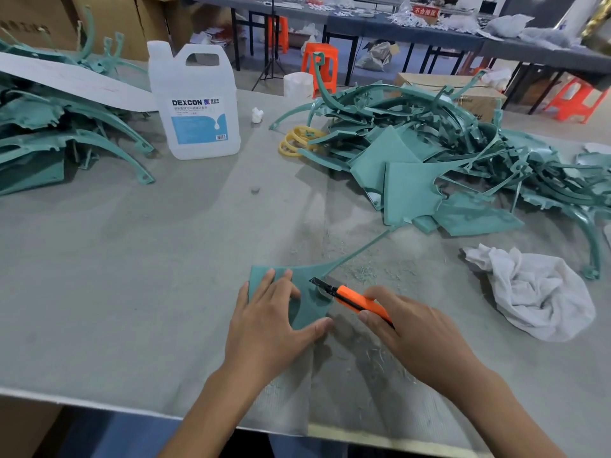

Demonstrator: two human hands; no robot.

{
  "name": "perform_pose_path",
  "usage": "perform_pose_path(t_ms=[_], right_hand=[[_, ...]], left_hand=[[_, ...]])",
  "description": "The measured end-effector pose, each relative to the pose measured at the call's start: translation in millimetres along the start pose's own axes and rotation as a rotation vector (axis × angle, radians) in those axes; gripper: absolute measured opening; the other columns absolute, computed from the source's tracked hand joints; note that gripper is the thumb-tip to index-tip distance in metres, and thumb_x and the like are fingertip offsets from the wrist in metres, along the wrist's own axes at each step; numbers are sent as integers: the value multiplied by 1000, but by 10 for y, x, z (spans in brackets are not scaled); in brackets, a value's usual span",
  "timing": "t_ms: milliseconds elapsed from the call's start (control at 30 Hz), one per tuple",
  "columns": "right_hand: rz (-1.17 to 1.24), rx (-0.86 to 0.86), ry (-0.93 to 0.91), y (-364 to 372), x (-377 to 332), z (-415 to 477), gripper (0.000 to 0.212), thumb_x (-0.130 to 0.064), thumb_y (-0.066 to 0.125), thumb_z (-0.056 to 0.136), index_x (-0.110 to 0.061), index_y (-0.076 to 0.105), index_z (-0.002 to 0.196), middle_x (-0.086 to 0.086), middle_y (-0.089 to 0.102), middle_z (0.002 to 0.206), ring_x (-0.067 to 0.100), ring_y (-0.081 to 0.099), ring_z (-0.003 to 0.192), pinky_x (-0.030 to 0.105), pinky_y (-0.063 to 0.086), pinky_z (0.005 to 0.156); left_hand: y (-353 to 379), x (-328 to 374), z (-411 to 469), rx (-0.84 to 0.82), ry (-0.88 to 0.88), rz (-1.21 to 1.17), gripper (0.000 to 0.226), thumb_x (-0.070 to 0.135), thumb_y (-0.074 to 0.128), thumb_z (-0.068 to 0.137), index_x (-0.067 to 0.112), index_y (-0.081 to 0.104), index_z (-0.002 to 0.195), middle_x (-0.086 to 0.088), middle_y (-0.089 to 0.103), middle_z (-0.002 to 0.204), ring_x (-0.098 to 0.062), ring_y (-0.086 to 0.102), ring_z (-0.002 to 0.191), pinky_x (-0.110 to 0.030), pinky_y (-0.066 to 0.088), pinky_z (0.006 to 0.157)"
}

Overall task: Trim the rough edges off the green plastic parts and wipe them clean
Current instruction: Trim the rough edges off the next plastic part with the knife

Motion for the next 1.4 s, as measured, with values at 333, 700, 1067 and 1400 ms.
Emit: perform_pose_path(t_ms=[333,700,1067,1400], right_hand=[[-108,9,46,14,61,81,34,-63,27,100,-36,43,113,-11,59,80,18,64,74,38,53,70],[-74,13,-7,80,-18,54,39,-67,25,97,-38,45,113,-12,55,70,12,58,63,36,54,65],[-11,372,100,-54,-7,-39,21,-46,48,101,-29,59,107,-9,55,65,25,62,55,31,32,45],[-11,84,114,93,-24,55,26,-55,35,103,-32,47,101,-9,57,93,20,62,82,39,51,73]], left_hand=[[18,-7,3,-12,-13,-22,64,94,41,65,40,42,99,18,32,159,-4,10,152,-38,2,125],[36,-16,3,13,-10,-21,62,94,41,65,41,41,97,18,34,159,-4,12,152,-39,4,125],[18,5,29,-27,-15,33,70,95,36,64,40,42,107,16,35,158,-8,15,152,-42,8,125],[-112,126,277,-13,152,289,106,102,30,57,30,51,132,9,48,120,-18,40,111,-35,29,104]])
Point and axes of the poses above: each hand's wrist, its own z-axis towards the middle knuckle, its own y-axis out of the palm, x = y × z, the point moved 5 cm from there along z, towards the middle knuckle
